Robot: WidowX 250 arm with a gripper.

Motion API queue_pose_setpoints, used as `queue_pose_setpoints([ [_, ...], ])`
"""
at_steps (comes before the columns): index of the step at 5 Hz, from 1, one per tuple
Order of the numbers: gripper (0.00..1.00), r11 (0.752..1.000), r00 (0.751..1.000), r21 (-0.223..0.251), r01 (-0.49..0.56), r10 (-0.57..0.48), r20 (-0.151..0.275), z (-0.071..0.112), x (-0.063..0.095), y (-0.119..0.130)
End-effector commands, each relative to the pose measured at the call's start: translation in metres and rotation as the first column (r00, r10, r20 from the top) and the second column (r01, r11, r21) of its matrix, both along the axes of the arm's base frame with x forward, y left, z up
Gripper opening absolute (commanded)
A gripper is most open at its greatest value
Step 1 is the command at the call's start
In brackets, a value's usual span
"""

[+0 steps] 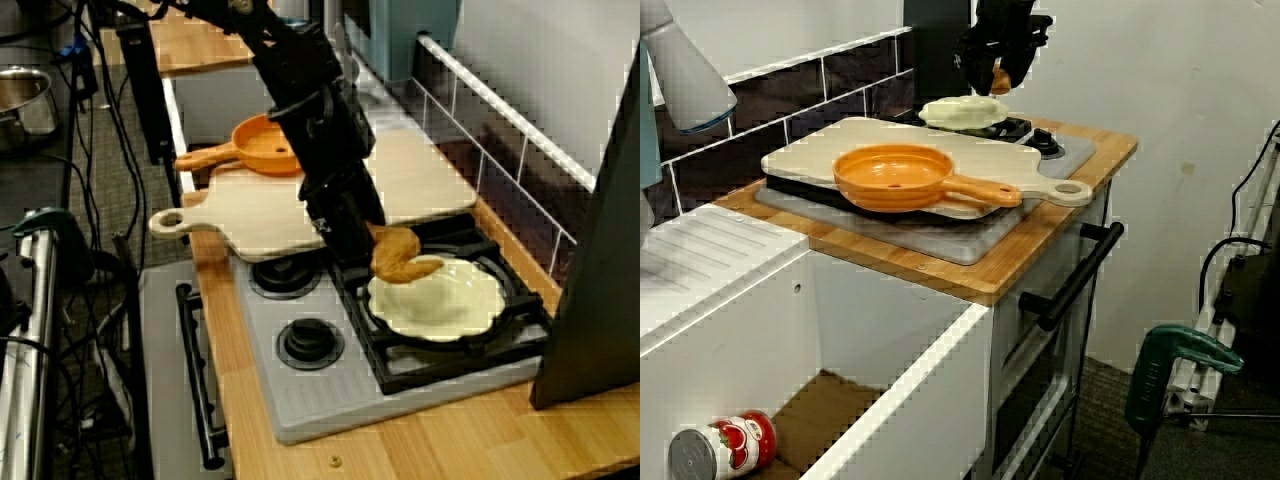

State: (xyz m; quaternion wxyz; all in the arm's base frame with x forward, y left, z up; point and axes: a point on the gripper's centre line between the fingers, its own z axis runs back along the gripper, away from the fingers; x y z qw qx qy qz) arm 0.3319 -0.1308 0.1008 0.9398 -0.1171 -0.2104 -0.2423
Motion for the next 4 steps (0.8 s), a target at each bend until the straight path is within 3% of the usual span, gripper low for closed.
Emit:
queue_pose_setpoints([
  [1,0.00,1.000,0.999,-0.010,-0.022,0.022,0.038,0.009,0.020,0.003],
  [3,0.00,0.999,0.998,-0.001,-0.041,0.041,0.045,0.005,0.037,0.009],
  [4,1.00,0.999,0.998,0.003,-0.047,0.047,0.048,0.008,0.041,0.013],
])
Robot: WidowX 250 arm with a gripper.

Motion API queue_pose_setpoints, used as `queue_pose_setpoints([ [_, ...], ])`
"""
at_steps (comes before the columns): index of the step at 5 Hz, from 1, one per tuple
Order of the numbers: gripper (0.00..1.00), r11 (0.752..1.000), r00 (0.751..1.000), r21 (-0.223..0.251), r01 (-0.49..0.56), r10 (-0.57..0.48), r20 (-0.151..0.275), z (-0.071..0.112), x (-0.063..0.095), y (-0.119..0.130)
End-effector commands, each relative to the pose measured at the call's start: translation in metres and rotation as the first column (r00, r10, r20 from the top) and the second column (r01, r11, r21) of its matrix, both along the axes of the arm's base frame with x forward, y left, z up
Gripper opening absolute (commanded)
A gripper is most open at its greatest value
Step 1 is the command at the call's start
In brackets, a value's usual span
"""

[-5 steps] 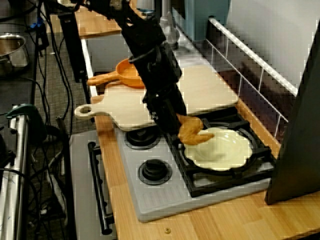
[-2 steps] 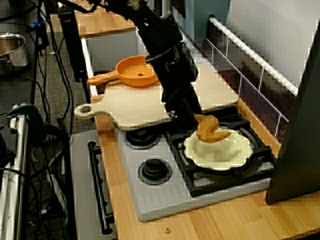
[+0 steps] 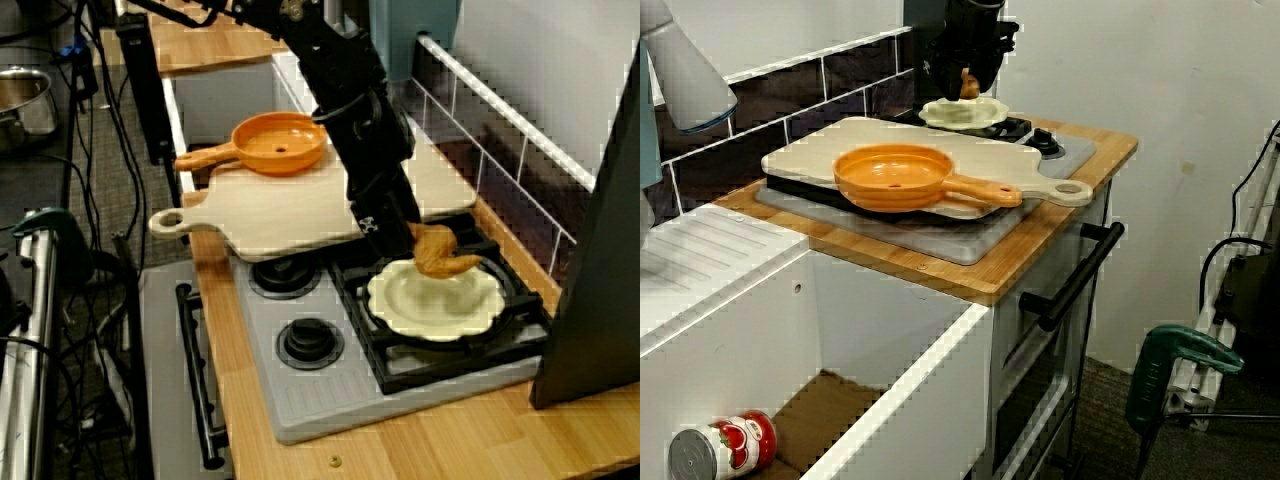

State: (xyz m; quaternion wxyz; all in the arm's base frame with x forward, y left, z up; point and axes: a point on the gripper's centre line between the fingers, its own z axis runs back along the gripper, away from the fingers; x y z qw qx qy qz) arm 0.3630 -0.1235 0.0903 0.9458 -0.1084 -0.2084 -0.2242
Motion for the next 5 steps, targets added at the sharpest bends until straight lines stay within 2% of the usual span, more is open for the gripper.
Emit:
queue_pose_setpoints([
  [1,1.00,1.000,0.998,-0.024,-0.010,0.012,0.061,0.026,0.010,0.007],
  [3,1.00,0.999,0.998,-0.036,-0.029,0.031,0.053,0.033,0.010,0.016],
  [5,1.00,0.997,0.995,-0.056,-0.060,0.065,0.079,0.059,0.009,0.041],
])
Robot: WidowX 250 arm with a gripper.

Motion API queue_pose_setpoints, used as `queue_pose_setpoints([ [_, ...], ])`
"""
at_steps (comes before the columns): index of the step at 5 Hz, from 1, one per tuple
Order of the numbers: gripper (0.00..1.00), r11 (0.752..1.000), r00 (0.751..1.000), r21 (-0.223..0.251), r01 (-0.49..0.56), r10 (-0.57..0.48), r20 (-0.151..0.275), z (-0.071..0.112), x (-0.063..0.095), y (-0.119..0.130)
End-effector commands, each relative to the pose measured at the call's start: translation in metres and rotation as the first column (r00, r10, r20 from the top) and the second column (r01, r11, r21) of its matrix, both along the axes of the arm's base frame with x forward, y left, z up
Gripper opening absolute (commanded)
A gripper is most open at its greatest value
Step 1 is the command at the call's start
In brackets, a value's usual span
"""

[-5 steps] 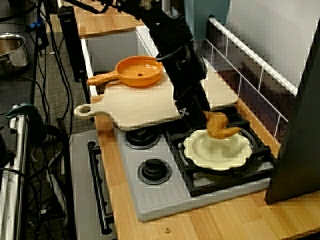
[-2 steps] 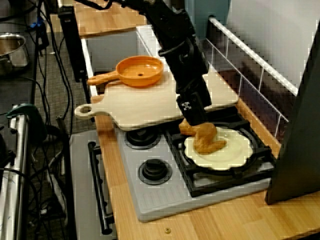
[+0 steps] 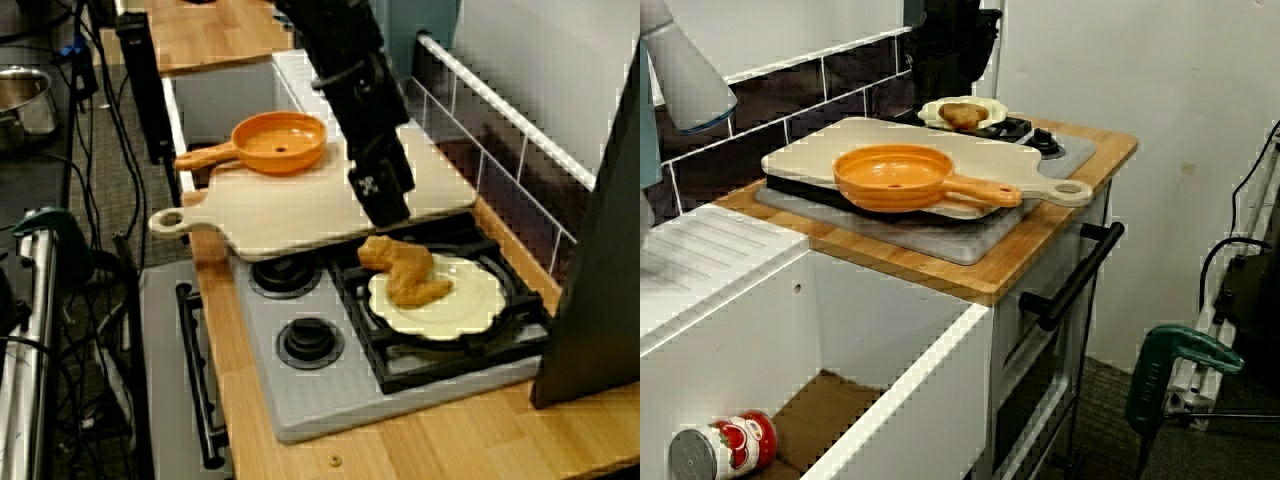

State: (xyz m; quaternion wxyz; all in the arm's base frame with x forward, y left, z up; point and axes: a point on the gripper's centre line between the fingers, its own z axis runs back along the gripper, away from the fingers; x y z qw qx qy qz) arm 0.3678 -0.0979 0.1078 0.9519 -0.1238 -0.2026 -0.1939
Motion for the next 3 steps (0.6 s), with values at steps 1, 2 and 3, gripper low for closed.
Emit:
queue_pose_setpoints([
  [1,1.00,0.999,0.993,0.007,-0.035,0.034,0.113,0.047,0.001,0.039],
  [2,1.00,0.997,0.992,0.021,-0.079,0.076,0.101,0.044,-0.002,0.064],
  [3,1.00,0.995,0.992,0.039,-0.090,0.086,0.090,0.041,-0.006,0.080],
])
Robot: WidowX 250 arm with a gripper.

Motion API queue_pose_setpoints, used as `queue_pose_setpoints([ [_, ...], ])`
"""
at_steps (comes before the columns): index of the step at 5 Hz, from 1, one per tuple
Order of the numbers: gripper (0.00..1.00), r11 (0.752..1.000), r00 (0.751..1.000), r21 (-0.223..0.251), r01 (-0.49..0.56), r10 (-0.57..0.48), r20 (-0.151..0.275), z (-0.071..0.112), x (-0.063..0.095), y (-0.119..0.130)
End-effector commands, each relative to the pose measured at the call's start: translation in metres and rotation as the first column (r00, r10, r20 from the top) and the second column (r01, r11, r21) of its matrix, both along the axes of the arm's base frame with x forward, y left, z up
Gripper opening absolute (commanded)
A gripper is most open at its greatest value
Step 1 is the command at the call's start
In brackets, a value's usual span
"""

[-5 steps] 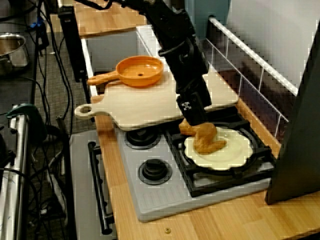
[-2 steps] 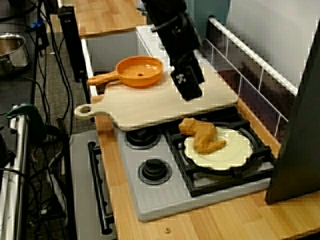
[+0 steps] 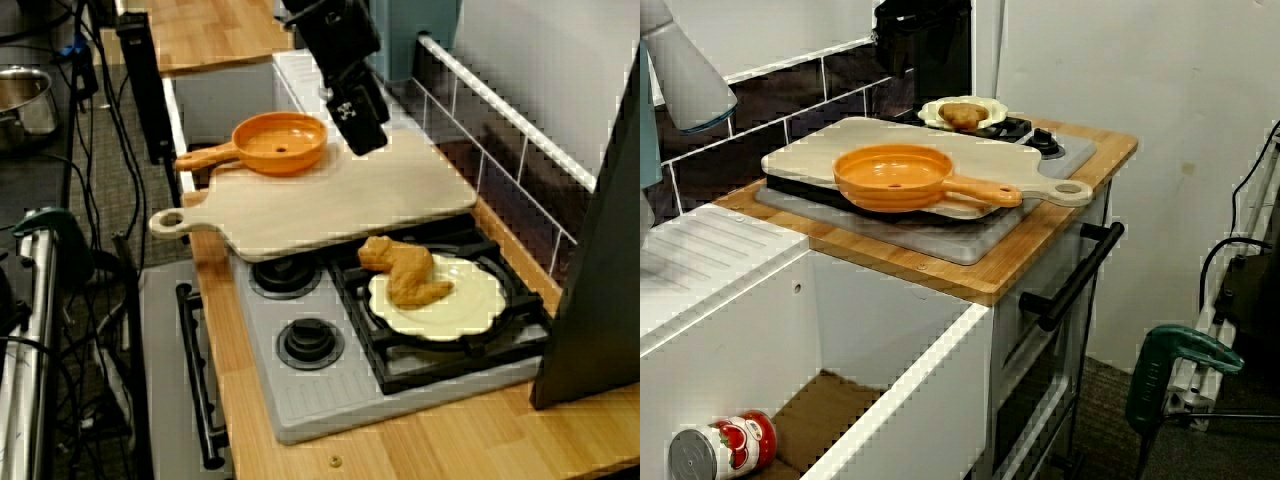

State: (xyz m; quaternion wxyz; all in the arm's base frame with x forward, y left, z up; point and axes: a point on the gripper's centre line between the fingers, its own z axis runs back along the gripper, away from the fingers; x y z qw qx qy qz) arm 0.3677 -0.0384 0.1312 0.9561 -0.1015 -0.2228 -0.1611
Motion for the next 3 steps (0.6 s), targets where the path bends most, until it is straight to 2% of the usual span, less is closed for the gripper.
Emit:
queue_pose_setpoints([
  [1,1.00,0.999,0.999,0.037,-0.010,0.009,0.033,0.021,-0.012,0.037],
  [3,1.00,0.996,0.997,0.060,-0.067,0.070,-0.043,0.031,-0.022,0.068],
])
